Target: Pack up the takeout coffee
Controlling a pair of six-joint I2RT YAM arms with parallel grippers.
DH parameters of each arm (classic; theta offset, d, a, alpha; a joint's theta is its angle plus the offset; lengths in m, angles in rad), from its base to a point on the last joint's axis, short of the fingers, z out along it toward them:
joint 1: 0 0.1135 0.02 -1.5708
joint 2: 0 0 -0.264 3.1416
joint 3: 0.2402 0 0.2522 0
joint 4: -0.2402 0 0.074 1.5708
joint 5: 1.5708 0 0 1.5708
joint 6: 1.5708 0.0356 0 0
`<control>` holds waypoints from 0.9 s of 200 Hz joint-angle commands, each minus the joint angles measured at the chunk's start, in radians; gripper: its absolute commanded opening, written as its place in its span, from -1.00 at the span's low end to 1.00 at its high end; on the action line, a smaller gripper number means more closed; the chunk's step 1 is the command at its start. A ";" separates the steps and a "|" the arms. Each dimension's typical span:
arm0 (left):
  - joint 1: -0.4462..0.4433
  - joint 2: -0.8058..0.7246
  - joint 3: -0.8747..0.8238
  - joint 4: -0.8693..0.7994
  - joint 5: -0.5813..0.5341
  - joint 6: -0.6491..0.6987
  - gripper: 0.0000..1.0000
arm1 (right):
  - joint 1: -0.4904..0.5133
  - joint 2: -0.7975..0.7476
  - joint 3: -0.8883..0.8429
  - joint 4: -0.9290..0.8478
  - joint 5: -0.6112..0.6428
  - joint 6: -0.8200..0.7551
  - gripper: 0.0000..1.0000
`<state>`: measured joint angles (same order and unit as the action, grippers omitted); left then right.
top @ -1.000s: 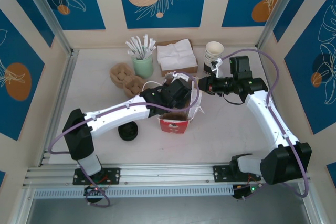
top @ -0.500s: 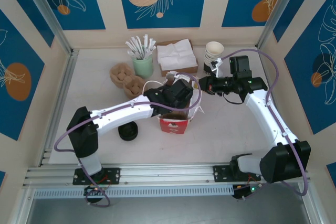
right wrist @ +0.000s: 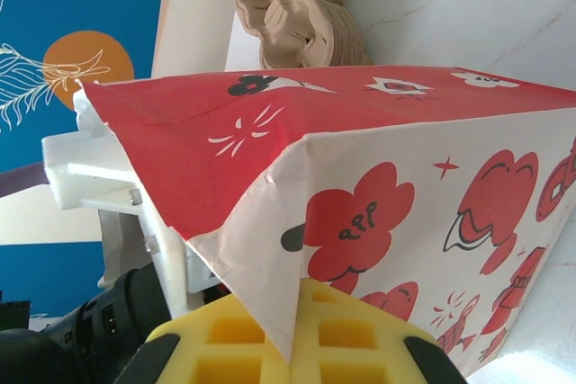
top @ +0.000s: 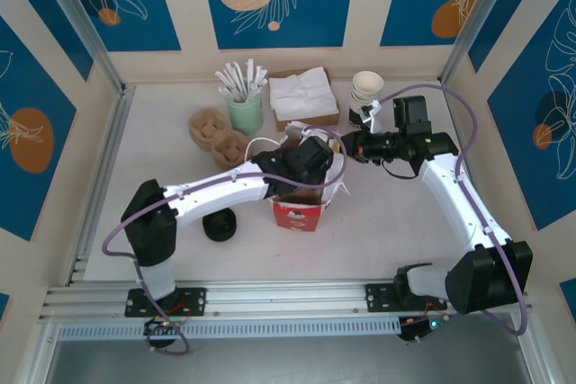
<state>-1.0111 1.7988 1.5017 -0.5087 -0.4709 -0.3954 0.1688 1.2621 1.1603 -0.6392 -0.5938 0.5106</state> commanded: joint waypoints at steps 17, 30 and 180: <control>0.025 0.057 0.063 -0.074 0.043 -0.031 0.22 | -0.003 0.014 -0.005 -0.005 -0.035 -0.023 -1.00; 0.030 0.068 0.075 -0.084 0.054 -0.032 0.22 | 0.000 0.018 -0.005 -0.005 -0.037 -0.025 -1.00; 0.077 0.219 0.216 -0.221 0.122 -0.069 0.16 | -0.015 0.066 0.023 -0.036 -0.005 -0.032 -1.00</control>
<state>-0.9630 1.9671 1.7042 -0.6704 -0.3611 -0.4469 0.1528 1.3197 1.1587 -0.6415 -0.5598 0.5030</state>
